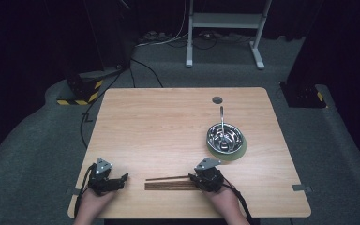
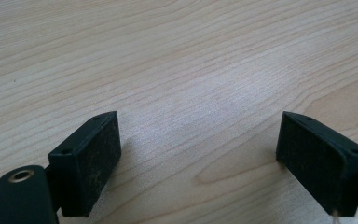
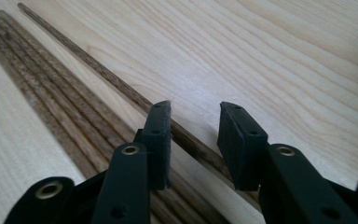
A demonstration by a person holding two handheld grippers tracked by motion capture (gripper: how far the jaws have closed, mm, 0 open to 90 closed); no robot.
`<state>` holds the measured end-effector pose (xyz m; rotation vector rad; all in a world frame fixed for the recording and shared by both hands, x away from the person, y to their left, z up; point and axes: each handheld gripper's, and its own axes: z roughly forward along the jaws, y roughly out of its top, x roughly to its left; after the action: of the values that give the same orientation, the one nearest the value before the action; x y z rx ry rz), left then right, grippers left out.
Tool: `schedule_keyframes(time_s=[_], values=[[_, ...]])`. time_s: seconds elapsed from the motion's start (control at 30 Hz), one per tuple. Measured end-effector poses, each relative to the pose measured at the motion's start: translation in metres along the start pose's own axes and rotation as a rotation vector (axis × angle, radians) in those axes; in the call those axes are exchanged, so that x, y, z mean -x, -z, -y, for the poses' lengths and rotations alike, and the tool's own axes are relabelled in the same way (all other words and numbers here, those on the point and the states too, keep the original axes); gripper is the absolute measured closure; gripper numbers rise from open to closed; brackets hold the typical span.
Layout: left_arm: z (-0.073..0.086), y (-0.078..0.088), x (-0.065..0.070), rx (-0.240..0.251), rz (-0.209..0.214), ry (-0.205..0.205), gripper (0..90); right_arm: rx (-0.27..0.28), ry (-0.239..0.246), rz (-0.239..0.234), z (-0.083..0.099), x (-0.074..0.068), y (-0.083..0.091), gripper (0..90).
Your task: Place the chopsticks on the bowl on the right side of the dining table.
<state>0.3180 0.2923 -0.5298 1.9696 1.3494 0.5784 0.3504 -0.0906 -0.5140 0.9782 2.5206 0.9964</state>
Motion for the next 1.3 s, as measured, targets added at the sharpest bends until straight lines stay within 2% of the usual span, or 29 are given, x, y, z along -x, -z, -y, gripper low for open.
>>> schedule_keyframes(time_s=[0.07, 0.17, 0.4, 0.63, 0.73, 0.8, 0.87, 1.03, 1.1, 1.17, 1.2, 1.3], values=[[0.000, 0.000, 0.000, 0.001, 0.000, 0.000, 13.7, 0.007, -0.006, 0.018, -0.002, 0.002, -0.001, 65.6], [0.000, 0.000, 0.000, 0.000, 0.000, 0.000, 13.7, 0.004, -0.010, 0.021, -0.006, 0.008, -0.003, 66.9], [0.000, 0.000, 0.000, 0.001, 0.001, 0.003, 13.7, -0.035, -0.010, 0.023, -0.014, 0.018, -0.010, 68.9], [0.000, 0.000, -0.001, -0.002, 0.003, -0.006, 13.8, -0.060, 0.035, 0.045, -0.028, 0.021, -0.020, 71.3], [0.000, 0.000, -0.001, -0.002, 0.003, -0.004, 13.8, -0.078, 0.071, 0.051, -0.037, 0.022, -0.026, 75.1], [0.000, 0.000, -0.001, -0.002, 0.004, -0.005, 13.8, -0.087, 0.063, 0.033, -0.039, 0.022, -0.027, 75.8], [0.000, 0.000, -0.001, -0.002, 0.004, -0.004, 13.8, -0.086, 0.076, 0.033, -0.043, 0.024, -0.031, 76.6], [0.000, 0.000, -0.001, -0.002, 0.004, -0.005, 13.9, -0.088, 0.071, 0.028, -0.045, 0.022, -0.033, 80.3], [0.000, 0.000, -0.001, -0.002, 0.003, -0.003, 13.8, -0.089, 0.090, 0.021, -0.045, 0.022, -0.033, 83.0], [0.000, 0.000, -0.001, -0.002, 0.004, -0.005, 13.8, -0.081, 0.105, 0.033, -0.045, 0.023, -0.034, 82.9], [0.000, 0.000, -0.001, -0.002, 0.004, -0.004, 13.9, -0.084, 0.103, 0.016, -0.046, 0.023, -0.033, 82.6], [0.000, 0.000, -0.001, -0.002, 0.004, -0.005, 13.8, -0.087, 0.083, 0.004, -0.046, 0.023, -0.033, 79.3]])
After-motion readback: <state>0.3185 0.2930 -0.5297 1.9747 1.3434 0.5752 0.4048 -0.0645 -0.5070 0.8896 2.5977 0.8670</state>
